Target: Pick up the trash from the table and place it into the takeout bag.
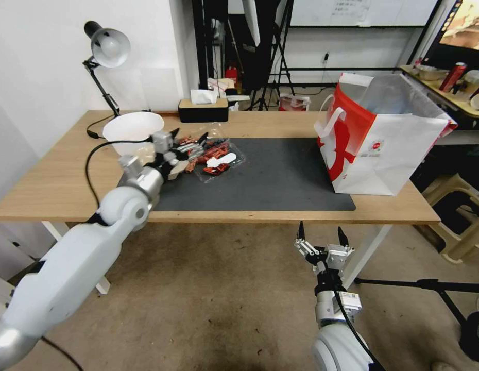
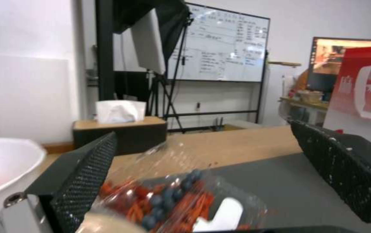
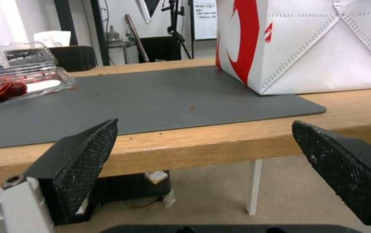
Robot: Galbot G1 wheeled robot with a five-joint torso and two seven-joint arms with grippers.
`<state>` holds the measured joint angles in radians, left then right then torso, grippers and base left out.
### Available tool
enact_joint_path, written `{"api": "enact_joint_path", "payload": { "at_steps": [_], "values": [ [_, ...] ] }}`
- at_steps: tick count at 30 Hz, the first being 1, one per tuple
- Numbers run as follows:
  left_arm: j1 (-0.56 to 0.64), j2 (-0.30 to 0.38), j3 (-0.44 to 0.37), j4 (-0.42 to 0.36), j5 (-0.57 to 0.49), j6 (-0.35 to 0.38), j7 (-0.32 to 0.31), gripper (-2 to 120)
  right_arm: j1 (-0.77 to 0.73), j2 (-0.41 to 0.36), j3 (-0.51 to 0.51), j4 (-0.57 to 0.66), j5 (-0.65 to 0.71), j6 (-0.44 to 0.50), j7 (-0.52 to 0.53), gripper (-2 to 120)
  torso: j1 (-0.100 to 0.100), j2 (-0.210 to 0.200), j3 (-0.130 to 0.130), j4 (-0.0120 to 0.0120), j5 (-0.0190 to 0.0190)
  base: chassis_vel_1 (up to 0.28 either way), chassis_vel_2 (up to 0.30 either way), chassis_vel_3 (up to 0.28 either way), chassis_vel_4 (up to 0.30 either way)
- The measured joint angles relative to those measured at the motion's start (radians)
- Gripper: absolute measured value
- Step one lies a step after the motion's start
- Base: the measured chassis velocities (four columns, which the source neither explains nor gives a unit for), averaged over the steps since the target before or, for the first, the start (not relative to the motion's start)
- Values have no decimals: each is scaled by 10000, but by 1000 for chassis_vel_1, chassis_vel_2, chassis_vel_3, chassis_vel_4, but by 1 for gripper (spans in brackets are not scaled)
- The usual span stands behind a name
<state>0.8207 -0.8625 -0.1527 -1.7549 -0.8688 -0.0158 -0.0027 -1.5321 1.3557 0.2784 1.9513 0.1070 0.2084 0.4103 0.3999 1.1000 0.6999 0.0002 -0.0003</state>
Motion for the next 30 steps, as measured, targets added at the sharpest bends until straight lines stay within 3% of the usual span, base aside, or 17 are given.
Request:
{"api": "enact_joint_path", "payload": {
  "at_steps": [12,15,23,30],
  "values": [
    [2748,-417,-2089,-1022,886,-312,12,100,-83,10,-70,-21,-82,66,11,100,0,-1,-1,-3,2,0,0,0,0],
    [3989,-780,-2904,-1407,1549,-415,129,100,-95,-7,-83,-8,-87,79,11,100,0,-1,0,-2,2,0,0,0,0],
    [5859,-1693,-4263,-2061,2368,-854,253,100,-61,-105,-189,61,-72,81,7,100,0,0,0,-2,3,0,0,0,0],
    [6710,-2260,-4670,-2116,2679,-1293,393,100,-117,-165,-159,119,-19,116,6,100,0,0,0,-3,4,0,0,0,0]
  ]
}}
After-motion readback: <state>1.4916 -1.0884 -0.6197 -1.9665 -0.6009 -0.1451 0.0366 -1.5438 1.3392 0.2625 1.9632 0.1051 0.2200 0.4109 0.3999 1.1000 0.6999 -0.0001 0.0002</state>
